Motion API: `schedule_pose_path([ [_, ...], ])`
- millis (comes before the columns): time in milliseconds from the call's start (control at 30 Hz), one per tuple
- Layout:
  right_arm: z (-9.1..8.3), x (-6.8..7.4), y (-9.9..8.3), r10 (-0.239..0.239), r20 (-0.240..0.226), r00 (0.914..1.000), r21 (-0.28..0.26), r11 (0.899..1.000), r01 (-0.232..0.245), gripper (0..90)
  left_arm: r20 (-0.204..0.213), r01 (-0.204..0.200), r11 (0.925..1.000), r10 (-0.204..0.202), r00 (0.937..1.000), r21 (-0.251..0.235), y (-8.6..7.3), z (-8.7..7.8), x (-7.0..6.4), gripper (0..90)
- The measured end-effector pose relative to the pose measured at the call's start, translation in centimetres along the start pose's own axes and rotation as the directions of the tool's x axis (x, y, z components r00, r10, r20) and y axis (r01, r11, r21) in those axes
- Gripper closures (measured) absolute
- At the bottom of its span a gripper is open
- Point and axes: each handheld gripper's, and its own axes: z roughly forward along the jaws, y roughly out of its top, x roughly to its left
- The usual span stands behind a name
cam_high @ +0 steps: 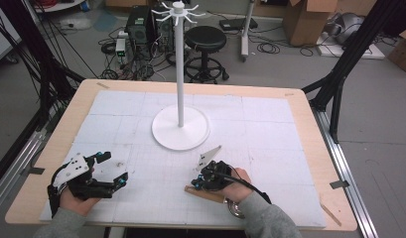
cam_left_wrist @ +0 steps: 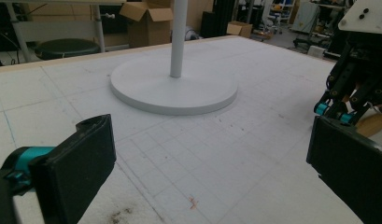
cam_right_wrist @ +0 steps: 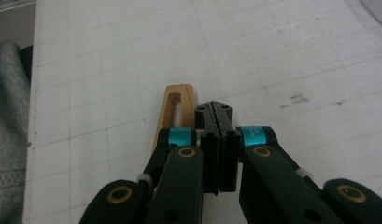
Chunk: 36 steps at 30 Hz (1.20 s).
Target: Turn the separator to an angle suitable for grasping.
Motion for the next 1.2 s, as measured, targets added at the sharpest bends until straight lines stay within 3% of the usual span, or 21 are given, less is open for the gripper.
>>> schedule_pose_path([
  [433,0.2,0.9,0.4,-0.04,-0.029,0.9988,0.016,0.999,0.04,90.0,0.004,0.0,1.0,0.0,1.0,0.001,0.0,0.0,0.0,1.8],
  [700,-1.7,0.9,0.3,-0.044,-0.01,0.999,-0.019,0.999,0.044,88.5,0.005,0.003,1.0,-0.003,1.0,0.002,0.0,0.0,0.0,1.8],
  [800,-2.5,1.1,0.4,-0.042,-0.024,0.9988,-0.027,0.999,0.041,80.2,0.005,0.002,1.0,-0.002,1.0,0.0,0.0,0.0,0.0,1.8],
  [933,-3.2,1.4,0.4,-0.072,-0.026,0.9971,-0.014,0.997,0.072,63.8,0.004,0.003,1.0,-0.003,1.0,-0.001,0.0,0.0,0.0,1.8],
  [1100,-3.9,1.5,0.4,-0.069,-0.01,0.9976,-0.036,0.997,0.068,49.0,0.006,0.007,1.0,-0.007,1.0,-0.004,0.0,0.0,0.0,1.8],
  [1200,-4.3,1.7,0.5,-0.058,-0.027,0.9979,-0.007,0.998,0.058,38.3,0.005,0.008,1.0,-0.008,1.0,-0.003,-0.1,0.0,0.0,1.8],
])
